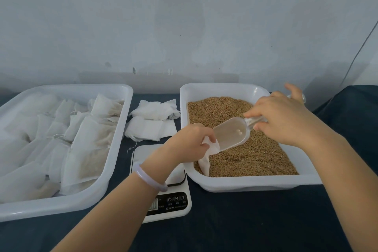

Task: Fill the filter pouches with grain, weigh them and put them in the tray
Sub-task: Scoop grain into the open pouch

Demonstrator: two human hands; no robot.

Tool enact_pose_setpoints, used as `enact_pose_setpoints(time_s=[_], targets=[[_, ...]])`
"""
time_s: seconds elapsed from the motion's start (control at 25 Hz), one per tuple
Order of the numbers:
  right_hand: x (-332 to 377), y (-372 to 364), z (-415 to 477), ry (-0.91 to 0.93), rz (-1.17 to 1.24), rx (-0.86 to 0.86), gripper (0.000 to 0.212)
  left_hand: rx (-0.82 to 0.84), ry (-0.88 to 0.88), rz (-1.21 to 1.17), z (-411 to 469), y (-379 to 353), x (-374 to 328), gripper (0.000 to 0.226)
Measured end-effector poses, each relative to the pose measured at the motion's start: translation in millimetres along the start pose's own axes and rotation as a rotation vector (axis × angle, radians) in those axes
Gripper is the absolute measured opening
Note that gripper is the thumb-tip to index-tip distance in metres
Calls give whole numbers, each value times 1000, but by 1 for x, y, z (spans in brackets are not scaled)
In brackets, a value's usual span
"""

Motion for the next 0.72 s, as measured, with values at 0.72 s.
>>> enact_pose_setpoints(time_s=[0.72], targets=[[-29,-99,-19,-72,153,371,23,-324,55,-48,-22,24,12,7]])
Point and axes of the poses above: each hand's wrist, its own z-axis towards the middle knuckle, its own y-axis out of the back of the hand, x = y × z, the point moved 10 cm from there along z, towards the middle knuckle, and after that the axes turned 14 degrees about -y, right-handed, at the moved point
